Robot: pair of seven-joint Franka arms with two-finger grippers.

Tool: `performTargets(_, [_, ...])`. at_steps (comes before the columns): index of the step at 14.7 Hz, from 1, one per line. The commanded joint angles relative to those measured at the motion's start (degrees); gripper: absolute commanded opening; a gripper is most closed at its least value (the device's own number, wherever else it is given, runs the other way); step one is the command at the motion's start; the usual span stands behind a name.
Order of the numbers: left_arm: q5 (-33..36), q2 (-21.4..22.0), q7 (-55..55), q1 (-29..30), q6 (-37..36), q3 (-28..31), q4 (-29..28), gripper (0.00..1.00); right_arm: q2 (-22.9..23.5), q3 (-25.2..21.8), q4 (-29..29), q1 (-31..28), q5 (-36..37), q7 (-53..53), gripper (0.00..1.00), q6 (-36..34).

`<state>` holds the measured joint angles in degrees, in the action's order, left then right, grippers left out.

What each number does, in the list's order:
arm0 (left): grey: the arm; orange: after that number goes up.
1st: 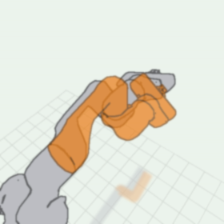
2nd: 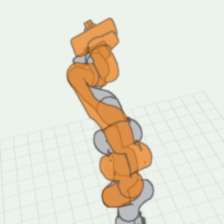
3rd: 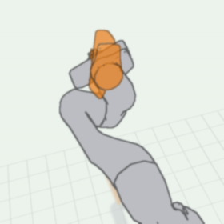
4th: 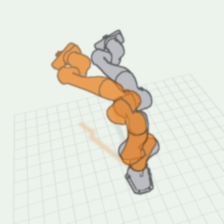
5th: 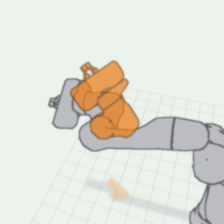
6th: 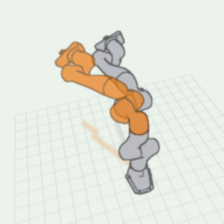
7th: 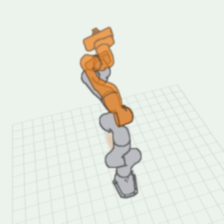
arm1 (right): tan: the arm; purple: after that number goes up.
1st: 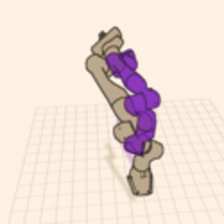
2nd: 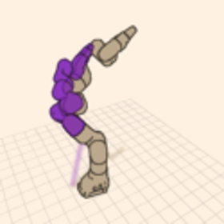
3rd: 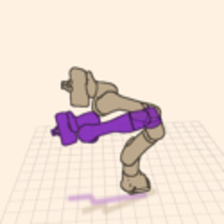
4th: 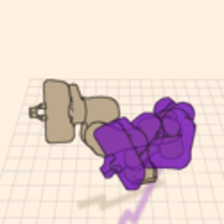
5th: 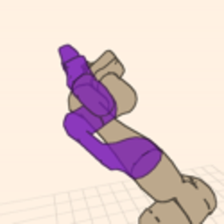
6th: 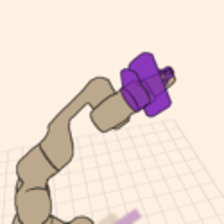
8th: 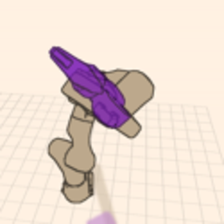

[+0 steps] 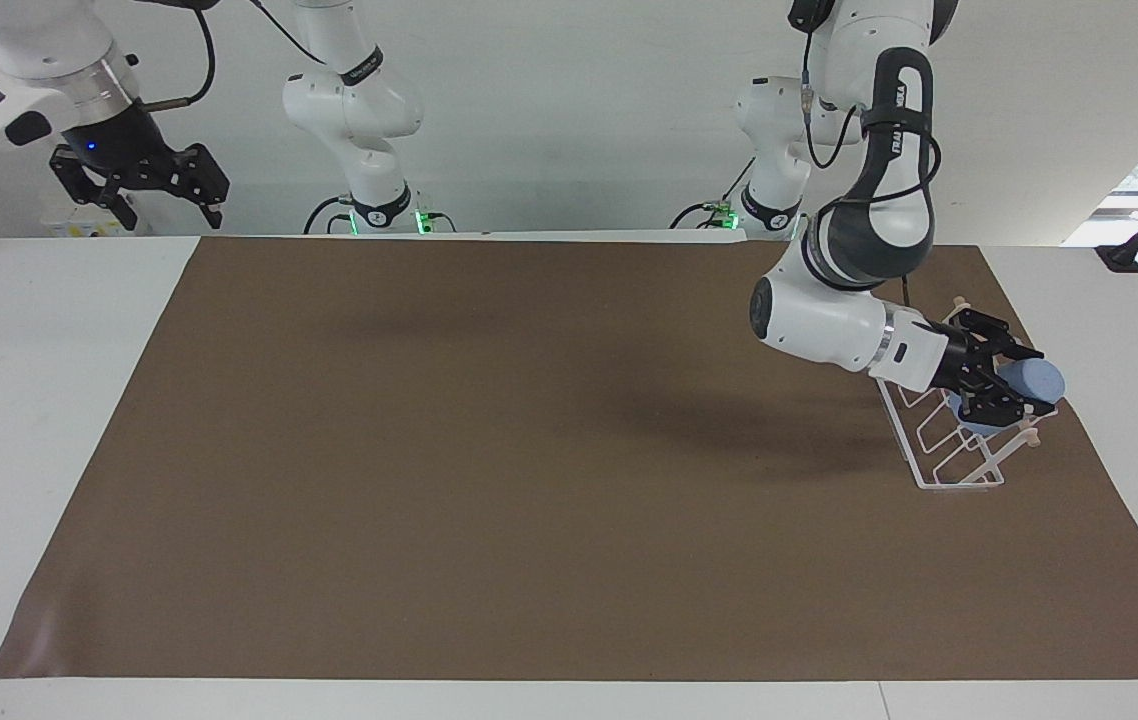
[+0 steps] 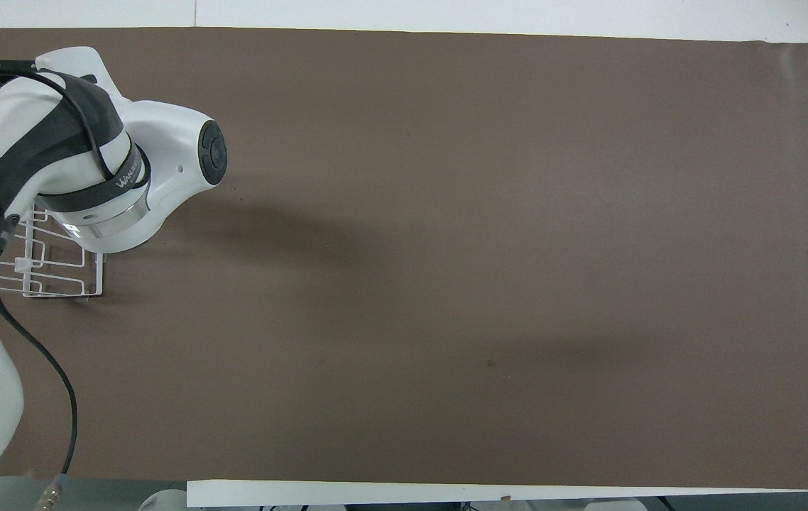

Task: Hang cup on cup holder
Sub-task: 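Carry the cup with the left gripper onto the wire rack's hook, then release the cup and withdraw the left gripper from the rack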

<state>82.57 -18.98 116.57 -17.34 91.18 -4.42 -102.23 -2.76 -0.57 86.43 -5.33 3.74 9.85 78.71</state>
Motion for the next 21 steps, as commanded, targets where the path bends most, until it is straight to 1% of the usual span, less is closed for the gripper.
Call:
performTargets(1, [2.2,-2.1,2.1,0.6,-1.4,-0.2,1.8,0.00,0.4,0.1,-0.2,1.5,1.3,-1.9,0.99,-1.2])
performTargets(4, [2.0,-2.0,3.0,0.9,-1.5,-0.4,1.2,0.00,-0.1,-2.0,0.1,1.6,1.1,-2.4,0.99,-2.6])
performTargets(9, [1.0,-1.7,3.1,1.8,-2.2,-0.5,-0.3,0.00,-0.7,-1.8,1.9,1.4,0.2,-3.1,0.99,-2.9])
performTargets(13, [-3.0,-1.5,3.0,1.5,-2.8,-0.6,-1.0,0.00,-0.7,-1.8,1.9,1.6,0.2,-3.1,0.99,-2.9])
performTargets(14, [-3.5,-1.4,2.9,1.3,-3.1,-0.6,-1.0,0.12,-0.7,-1.8,1.9,1.6,0.2,-3.0,0.99,-2.9])
performTargets(15, [-3.7,-1.4,2.7,1.5,-3.0,-0.7,-1.0,0.44,-0.7,-1.8,1.9,1.6,0.2,-3.1,0.99,-3.0])
performTargets(16, [-4.4,-1.4,2.7,1.5,-2.8,-0.7,-1.0,0.90,-0.7,-1.8,1.9,1.6,0.2,-3.1,0.99,-3.0])
performTargets(17, [-4.8,-1.4,2.7,1.5,-2.6,-0.7,-0.9,1.00,-0.7,-1.8,1.9,1.6,0.2,-3.1,0.99,-2.9])
performTargets(20, [-5.9,-1.2,2.3,1.7,-0.9,-0.8,-0.3,1.00,-0.7,-1.8,1.9,1.6,0.2,-3.1,0.99,-2.9])
performTargets(21, [-10.0,-0.1,2.0,2.0,-0.5,-0.8,-0.2,0.99,-0.7,-1.8,1.9,1.6,0.2,-3.1,0.99,-3.0])
